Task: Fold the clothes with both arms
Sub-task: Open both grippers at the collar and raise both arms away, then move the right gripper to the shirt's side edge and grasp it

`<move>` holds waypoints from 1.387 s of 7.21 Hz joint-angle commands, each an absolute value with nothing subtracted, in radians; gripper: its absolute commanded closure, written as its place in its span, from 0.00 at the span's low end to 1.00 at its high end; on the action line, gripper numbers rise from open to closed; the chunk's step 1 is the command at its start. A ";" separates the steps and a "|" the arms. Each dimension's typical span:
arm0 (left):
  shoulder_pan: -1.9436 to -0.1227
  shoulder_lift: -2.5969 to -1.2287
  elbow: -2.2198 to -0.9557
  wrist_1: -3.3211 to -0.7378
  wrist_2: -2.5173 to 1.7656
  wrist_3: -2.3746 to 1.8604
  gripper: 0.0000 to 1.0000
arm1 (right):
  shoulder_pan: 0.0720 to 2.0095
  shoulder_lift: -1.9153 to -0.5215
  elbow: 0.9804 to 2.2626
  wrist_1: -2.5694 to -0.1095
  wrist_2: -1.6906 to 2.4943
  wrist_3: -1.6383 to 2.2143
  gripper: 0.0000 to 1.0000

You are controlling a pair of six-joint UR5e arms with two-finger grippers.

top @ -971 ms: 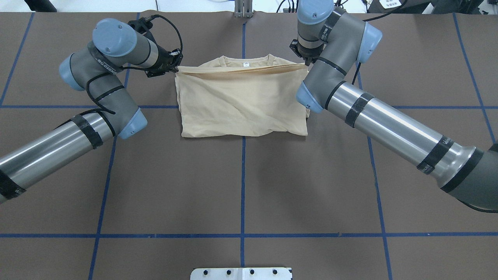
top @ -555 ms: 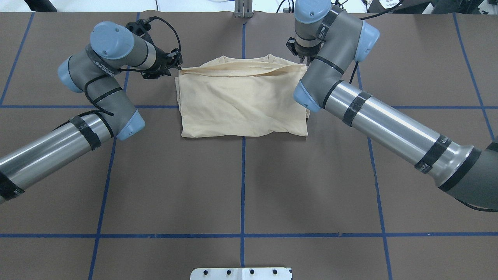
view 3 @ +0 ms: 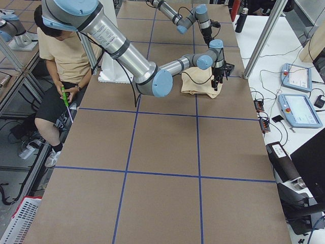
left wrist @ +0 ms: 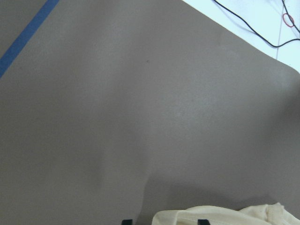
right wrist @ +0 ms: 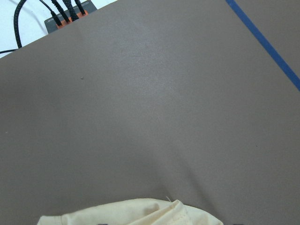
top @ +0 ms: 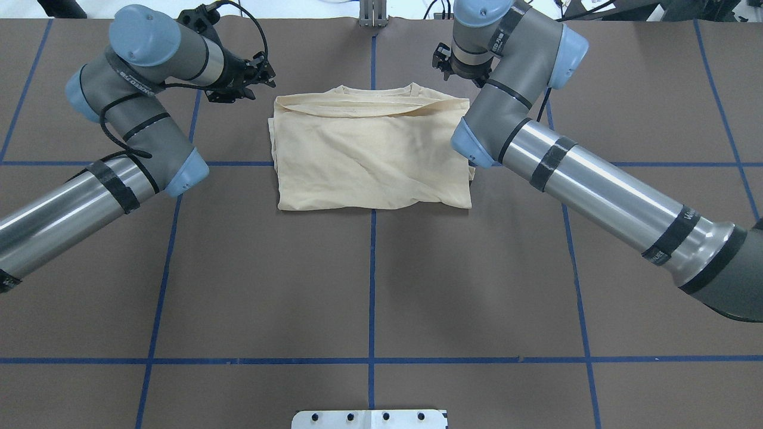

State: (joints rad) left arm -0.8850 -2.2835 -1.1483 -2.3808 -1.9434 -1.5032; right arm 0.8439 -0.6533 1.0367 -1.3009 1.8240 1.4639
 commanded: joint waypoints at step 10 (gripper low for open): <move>-0.896 -2.178 -1.367 -2.306 -1.928 -1.505 0.39 | 0.655 -1.022 1.517 -1.214 1.790 1.756 0.06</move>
